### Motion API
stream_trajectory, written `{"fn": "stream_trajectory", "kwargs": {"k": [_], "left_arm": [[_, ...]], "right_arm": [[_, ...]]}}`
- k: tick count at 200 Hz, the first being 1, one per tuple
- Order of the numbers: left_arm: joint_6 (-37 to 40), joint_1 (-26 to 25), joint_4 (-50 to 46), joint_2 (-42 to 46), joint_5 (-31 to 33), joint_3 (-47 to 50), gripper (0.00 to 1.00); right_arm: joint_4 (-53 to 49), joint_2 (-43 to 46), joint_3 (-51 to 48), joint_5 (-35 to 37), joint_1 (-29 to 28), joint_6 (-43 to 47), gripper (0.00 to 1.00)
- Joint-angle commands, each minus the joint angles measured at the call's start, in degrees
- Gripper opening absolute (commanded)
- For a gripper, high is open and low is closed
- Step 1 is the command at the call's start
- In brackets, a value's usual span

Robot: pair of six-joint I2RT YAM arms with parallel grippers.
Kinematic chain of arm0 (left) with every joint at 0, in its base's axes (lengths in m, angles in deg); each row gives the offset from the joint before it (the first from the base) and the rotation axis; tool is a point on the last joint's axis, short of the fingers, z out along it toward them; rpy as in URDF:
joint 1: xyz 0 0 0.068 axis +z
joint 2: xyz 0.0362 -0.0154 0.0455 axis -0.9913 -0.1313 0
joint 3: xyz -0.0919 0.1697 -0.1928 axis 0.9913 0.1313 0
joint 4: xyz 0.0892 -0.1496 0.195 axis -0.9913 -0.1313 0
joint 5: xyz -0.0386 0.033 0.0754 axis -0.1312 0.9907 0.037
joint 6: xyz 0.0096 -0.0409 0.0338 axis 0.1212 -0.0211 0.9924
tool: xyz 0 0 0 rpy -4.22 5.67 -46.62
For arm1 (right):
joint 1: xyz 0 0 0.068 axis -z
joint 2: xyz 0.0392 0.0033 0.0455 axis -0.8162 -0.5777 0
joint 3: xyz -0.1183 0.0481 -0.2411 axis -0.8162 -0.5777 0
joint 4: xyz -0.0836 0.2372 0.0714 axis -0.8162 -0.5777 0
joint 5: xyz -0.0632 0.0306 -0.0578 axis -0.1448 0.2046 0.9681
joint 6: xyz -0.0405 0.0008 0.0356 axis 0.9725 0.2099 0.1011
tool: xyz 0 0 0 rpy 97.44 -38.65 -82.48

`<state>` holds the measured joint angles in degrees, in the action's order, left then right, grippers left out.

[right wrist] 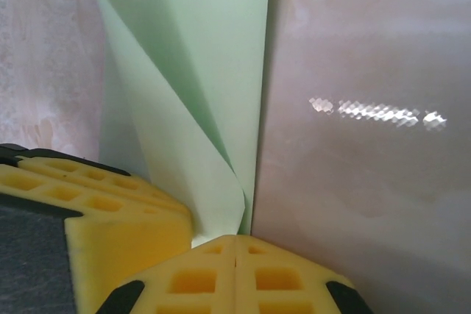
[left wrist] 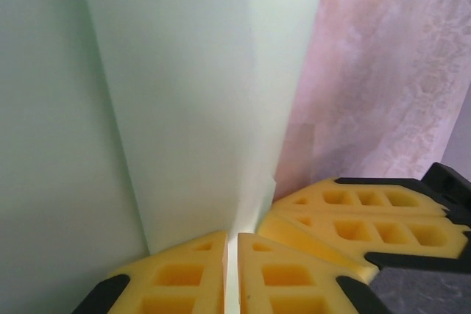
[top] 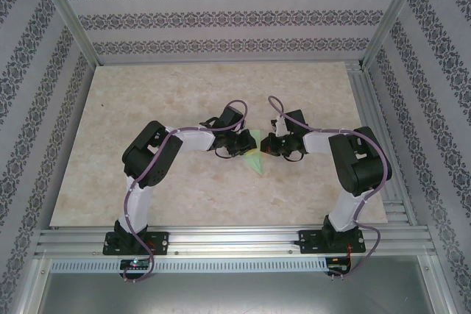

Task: Fold a paper plane with a square sheet of paper (fold left side to right side)
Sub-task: Fourth fold the wing at the center of the table.

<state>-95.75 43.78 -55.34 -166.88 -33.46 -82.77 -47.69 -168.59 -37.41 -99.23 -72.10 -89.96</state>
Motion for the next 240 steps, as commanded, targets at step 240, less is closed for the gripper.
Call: {"fn": "stream_trajectory", "kwargs": {"k": [240], "left_arm": [[1.66,0.44,-0.56,-2.40,2.42,2.83,0.11]], "right_arm": [[-1.16,12.97,-9.59,-3.78,-6.65,-5.51,0.22]]}}
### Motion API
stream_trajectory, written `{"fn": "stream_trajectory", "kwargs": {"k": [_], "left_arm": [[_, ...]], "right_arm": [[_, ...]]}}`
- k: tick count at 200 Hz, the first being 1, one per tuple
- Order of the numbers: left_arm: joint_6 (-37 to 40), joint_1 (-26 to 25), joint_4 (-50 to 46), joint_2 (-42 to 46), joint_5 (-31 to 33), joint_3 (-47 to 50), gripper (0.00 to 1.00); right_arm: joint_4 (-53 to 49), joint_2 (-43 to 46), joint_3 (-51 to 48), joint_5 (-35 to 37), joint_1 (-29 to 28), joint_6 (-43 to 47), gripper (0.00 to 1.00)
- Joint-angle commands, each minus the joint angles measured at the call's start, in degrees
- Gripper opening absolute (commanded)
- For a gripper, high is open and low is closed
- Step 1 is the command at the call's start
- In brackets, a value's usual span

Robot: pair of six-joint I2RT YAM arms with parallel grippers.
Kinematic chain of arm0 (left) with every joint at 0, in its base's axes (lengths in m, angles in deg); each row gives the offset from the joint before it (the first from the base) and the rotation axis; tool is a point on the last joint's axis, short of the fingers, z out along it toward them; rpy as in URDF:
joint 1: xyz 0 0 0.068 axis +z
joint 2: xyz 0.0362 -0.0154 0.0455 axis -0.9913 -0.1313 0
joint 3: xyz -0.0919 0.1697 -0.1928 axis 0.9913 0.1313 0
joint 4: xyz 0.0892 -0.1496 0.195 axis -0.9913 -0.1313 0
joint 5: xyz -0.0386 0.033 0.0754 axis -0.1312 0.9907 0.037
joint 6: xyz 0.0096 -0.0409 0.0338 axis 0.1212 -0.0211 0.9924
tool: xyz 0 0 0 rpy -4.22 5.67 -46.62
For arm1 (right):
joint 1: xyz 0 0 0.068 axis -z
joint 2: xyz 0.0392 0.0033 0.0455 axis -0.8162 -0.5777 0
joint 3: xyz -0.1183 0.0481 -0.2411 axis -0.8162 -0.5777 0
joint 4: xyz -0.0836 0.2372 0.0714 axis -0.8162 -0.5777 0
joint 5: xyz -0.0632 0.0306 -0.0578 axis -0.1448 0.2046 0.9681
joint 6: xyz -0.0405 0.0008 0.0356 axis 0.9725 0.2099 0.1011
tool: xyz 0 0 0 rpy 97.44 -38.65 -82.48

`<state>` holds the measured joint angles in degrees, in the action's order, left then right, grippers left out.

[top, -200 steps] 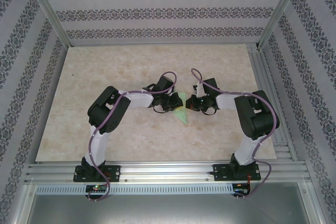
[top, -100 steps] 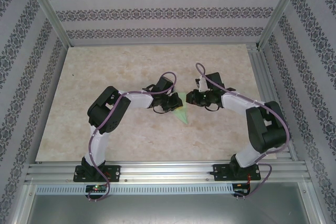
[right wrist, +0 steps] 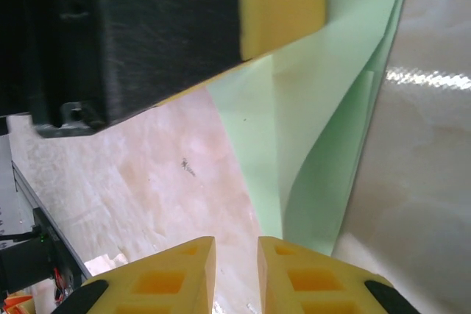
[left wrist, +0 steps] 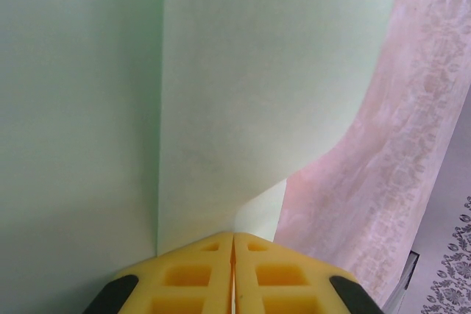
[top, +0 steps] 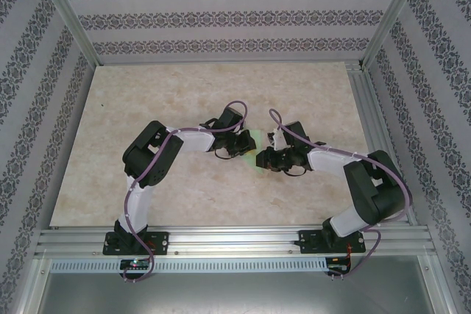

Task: Fold a paper plane with a square sheet of paper (fold left side to right side)
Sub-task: Fourth fold the wing at the center of the table.

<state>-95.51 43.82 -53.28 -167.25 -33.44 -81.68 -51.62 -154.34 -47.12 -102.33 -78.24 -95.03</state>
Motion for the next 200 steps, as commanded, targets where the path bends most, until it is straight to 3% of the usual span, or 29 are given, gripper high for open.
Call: {"fn": "stream_trajectory", "kwargs": {"k": [1,200], "left_arm": [[1.46,0.40,-2.64,-2.02,2.38,1.74,0.11],[1.59,0.40,-3.33,-2.36,2.68,1.21,0.11]], "right_arm": [[2.65,-1.31,0.14,-0.65,-0.48,-0.40,0.22],[-3.16,-4.77,-0.67,4.48,-1.60,2.64,0.20]]}}
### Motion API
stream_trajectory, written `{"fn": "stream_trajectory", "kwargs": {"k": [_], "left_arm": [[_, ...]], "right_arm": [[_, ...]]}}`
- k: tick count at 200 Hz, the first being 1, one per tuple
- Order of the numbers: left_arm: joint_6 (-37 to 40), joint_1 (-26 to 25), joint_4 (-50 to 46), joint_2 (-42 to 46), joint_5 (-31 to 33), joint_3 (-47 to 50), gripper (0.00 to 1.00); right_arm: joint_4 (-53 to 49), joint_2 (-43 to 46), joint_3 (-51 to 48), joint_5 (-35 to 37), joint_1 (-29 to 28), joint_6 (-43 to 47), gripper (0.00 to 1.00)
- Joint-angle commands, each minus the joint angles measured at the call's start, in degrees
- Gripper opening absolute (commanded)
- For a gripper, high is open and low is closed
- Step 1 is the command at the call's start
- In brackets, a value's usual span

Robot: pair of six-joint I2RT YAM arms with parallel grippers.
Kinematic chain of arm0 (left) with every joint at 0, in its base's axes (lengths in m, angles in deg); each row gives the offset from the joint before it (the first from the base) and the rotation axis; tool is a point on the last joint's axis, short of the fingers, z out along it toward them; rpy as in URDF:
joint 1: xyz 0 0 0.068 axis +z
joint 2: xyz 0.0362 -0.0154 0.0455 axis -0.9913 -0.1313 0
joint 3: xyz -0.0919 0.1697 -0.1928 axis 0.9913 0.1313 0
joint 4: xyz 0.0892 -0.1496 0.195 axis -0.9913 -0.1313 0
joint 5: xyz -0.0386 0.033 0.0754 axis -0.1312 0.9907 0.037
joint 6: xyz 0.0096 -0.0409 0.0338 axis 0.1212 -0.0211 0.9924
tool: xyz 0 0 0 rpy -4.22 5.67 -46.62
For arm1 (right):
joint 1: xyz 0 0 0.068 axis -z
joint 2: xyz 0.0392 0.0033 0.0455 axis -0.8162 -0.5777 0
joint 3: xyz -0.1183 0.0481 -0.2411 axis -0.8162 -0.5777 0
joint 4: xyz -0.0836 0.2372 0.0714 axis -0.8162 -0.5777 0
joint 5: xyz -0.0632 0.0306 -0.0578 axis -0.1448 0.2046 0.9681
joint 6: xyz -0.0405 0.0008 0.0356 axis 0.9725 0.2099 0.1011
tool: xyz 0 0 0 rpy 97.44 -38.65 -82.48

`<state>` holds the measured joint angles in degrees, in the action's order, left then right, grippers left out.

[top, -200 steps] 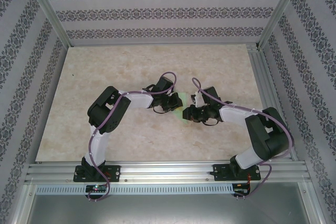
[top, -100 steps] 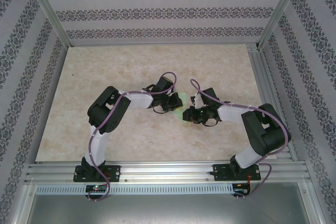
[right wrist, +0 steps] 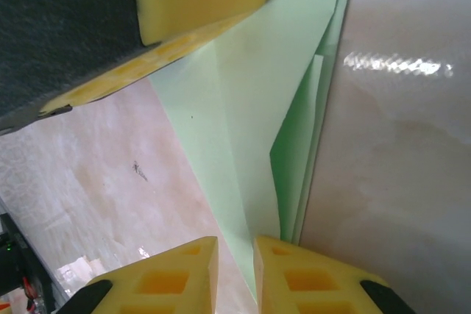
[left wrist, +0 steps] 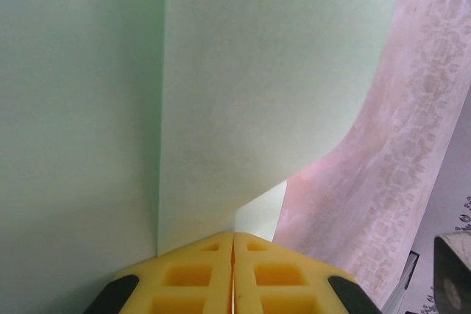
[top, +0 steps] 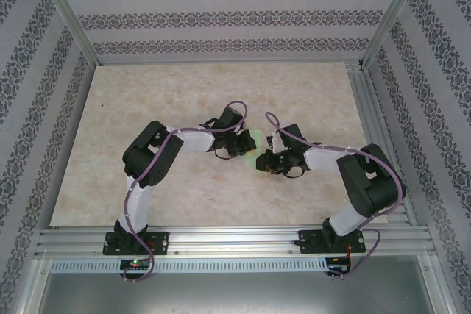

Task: Fold a paper plane with a square sheet of paper (fold left side to right side)
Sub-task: Fourth fold the wing at the center of the table.

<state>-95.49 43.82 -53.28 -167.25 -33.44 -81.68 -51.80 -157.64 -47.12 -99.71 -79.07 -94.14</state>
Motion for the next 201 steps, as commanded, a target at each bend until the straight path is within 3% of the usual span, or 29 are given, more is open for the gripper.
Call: {"fn": "stream_trajectory", "kwargs": {"k": [1,70,201], "left_arm": [[1.56,0.40,-3.35,-2.36,2.69,1.21,0.11],[1.54,0.52,-3.57,-2.78,2.93,1.12,0.10],[1.83,0.75,-4.39,-3.68,3.07,0.47,0.10]], "right_arm": [[-3.00,-1.51,-0.65,1.86,-0.77,1.74,0.20],[-7.49,-0.57,-1.85,4.25,-2.16,2.75,0.14],[-11.45,3.28,-5.54,4.25,-4.28,2.29,0.13]]}}
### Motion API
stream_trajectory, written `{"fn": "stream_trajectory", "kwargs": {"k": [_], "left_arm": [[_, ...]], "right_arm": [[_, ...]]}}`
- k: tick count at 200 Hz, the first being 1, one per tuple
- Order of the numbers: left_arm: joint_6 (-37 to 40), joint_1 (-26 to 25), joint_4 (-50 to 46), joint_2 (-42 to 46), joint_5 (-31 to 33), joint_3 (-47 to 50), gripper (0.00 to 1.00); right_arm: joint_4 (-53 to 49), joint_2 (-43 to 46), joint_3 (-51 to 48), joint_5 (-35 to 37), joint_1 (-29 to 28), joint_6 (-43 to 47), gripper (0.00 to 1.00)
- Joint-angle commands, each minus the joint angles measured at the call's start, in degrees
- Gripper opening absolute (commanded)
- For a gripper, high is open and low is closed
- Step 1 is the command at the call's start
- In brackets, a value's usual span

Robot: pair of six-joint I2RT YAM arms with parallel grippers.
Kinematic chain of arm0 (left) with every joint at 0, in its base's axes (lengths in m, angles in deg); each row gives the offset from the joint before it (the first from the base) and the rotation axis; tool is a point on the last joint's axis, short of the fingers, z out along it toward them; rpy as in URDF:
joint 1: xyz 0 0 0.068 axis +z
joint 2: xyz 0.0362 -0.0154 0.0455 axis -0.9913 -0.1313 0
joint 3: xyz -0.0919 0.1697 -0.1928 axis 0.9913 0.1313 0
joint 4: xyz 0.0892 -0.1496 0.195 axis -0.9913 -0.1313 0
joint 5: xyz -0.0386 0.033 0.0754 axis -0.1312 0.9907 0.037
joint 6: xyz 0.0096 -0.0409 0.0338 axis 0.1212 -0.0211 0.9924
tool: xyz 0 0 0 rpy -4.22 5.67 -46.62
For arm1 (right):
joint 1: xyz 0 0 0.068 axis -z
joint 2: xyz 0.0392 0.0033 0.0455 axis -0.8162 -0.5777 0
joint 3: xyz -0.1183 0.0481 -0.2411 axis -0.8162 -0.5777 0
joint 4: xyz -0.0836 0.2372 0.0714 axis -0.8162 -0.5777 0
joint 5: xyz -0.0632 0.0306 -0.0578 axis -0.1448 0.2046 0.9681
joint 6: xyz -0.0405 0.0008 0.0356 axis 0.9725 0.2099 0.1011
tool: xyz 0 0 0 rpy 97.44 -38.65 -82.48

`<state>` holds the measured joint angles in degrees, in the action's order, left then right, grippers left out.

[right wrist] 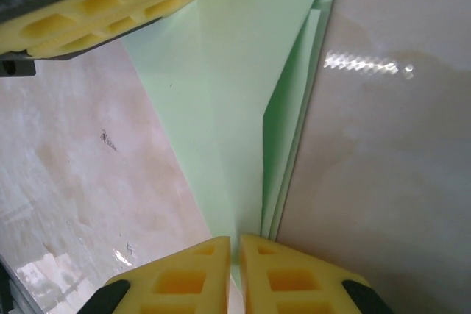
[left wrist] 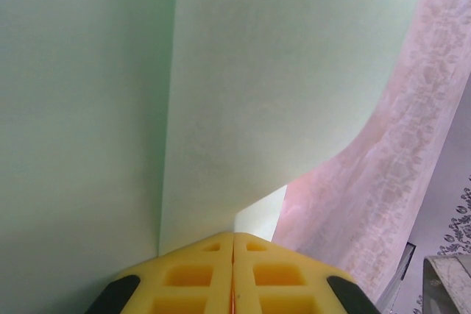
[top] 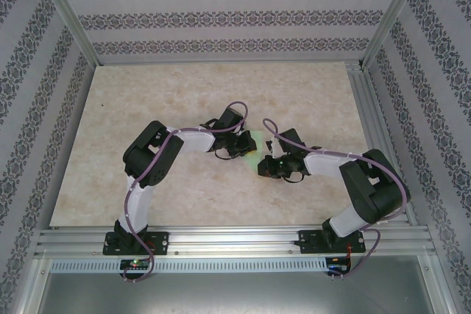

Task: Fold a paper plane with a square sheet of paper (fold left side to right side)
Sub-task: Fourth fold the wing at the center of the table.

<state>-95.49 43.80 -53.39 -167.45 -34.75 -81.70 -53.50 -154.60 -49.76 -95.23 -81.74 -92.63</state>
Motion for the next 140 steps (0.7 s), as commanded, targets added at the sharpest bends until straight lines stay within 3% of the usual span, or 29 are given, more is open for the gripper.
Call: {"fn": "stream_trajectory", "kwargs": {"k": [1,80,140], "left_arm": [[1.87,0.77,-4.30,-3.44,4.38,0.51,0.10],[1.83,0.82,-3.98,-3.65,4.28,0.73,0.10],[1.83,0.84,-3.95,-3.30,4.19,0.80,0.10]], "right_arm": [[-9.79,0.24,-2.90,-0.24,-1.62,0.77,0.13],[-14.26,3.40,-3.51,0.73,-1.98,1.58,0.13],[-13.87,11.69,1.67,-6.03,1.27,0.30,0.16]]}}
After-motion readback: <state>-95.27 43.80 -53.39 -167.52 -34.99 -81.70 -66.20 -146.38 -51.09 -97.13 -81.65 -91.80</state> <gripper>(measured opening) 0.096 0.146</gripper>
